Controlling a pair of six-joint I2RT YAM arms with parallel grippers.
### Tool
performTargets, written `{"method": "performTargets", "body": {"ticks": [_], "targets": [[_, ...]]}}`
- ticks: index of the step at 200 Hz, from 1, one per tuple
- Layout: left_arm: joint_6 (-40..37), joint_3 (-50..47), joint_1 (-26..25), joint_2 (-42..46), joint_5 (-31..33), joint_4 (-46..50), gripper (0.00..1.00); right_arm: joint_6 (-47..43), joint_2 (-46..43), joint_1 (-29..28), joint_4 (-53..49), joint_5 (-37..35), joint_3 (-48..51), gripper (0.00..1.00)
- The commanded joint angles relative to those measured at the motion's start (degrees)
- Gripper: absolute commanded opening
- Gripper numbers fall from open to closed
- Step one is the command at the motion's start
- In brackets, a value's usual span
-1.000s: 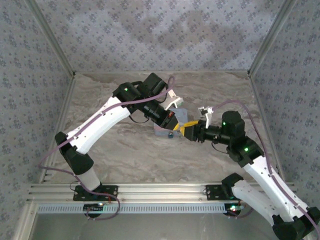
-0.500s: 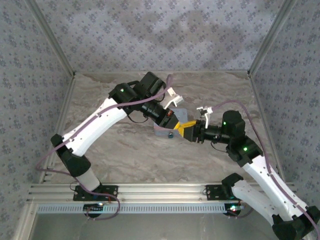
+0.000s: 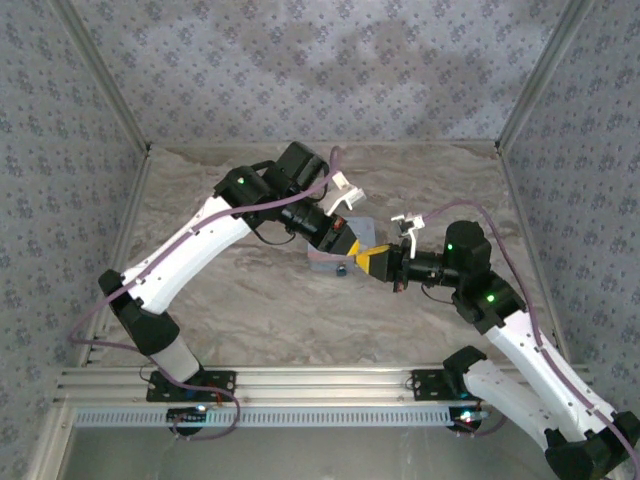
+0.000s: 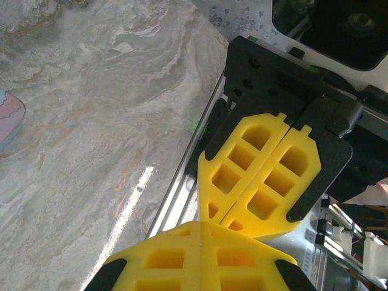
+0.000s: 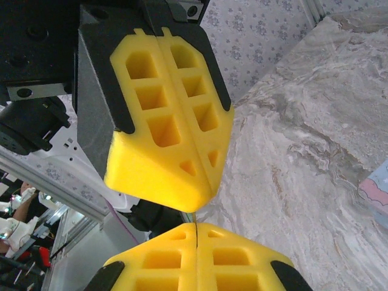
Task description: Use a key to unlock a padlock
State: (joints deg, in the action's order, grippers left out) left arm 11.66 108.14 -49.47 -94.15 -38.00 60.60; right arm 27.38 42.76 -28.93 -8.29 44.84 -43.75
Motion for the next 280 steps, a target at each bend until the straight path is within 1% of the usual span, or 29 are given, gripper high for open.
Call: {"method": "performTargets", "body": {"ticks": [1, 26, 32, 38, 41, 54, 65, 76, 86, 98, 115, 131, 153, 171, 199, 216, 239, 280], "targets": [[0.9, -0.4, 0.6, 2.4, -2.4, -2.2, 0.00, -0.7, -0.5, -0.3, 0.7, -0.4, -0.4, 0.00], [2.0, -1.0, 1.5, 2.6, -3.0, -3.1, 0.00, -2.2, -1.6, -0.3, -1.0, -3.9, -1.0, 0.00], [2.3, -1.1, 1.9, 2.6, -2.9, -3.4, 0.07, -2.7, -2.0, -0.2, -1.6, -5.0, -1.2, 0.00], [2.8, -1.1, 2.1, 2.6, -2.2, -3.7, 0.19, -3.3, -2.1, -0.3, -2.4, -6.2, -1.5, 0.00], [3.2, -1.1, 2.4, 2.7, -1.8, -3.8, 0.23, -3.7, -2.2, -0.3, -2.9, -6.8, -1.8, 0.00], [4.7, -1.7, 3.3, 3.1, -1.2, -5.0, 0.27, -4.7, -2.6, -0.3, -4.6, -9.8, -2.4, 0.00], [6.5, -2.4, 4.5, 3.4, -0.5, -6.3, 0.40, -5.9, -2.8, -0.4, -6.2, -12.2, -3.1, 0.00], [8.3, -3.5, 5.3, 4.1, 0.0, -8.0, 0.43, -7.5, -2.7, -0.7, -8.4, -15.3, -4.2, 0.00], [10.0, -4.5, 6.0, 4.7, 0.9, -9.5, 0.51, -8.8, -2.7, -1.2, -10.1, -18.3, -5.2, 0.00], [11.8, -5.2, 6.2, 5.2, 1.9, -11.0, 0.51, -10.0, -2.7, -2.2, -11.5, -23.2, -6.4, 0.00], [16.2, -6.5, 6.2, 5.4, 3.3, -13.7, 0.60, -12.2, -2.7, -4.2, -13.4, -31.2, -7.9, 0.00], [20.0, -7.9, 6.1, 5.4, 3.6, -16.5, 0.60, -14.8, -2.4, -6.6, -14.3, -37.1, -9.3, 0.00], [25.2, -9.8, 5.3, 5.6, 3.0, -21.1, 0.60, -17.4, -1.2, -9.0, -15.0, -40.9, -11.4, 0.00], [27.7, -10.3, 4.0, 5.6, 4.2, -23.7, 0.62, -19.0, 0.1, -11.5, -15.3, -44.0, -12.6, 0.00], [30.9, -10.1, 2.3, 5.3, 6.5, -25.4, 0.62, -22.7, 1.8, -17.7, -15.9, -53.8, -14.0, 0.00], [32.7, -10.0, 2.2, 5.3, 7.3, -26.4, 0.62, -23.8, 2.8, -20.4, -15.7, -58.2, -14.4, 0.00], [34.0, -9.5, 1.9, 4.8, 6.2, -26.7, 0.59, -24.5, 3.3, -22.3, -15.0, -61.1, -14.5, 0.00], [34.2, -8.1, 0.9, 3.5, 6.7, -24.8, 0.53, -25.6, 3.8, -24.5, -13.9, -64.5, -14.7, 0.00]]}}
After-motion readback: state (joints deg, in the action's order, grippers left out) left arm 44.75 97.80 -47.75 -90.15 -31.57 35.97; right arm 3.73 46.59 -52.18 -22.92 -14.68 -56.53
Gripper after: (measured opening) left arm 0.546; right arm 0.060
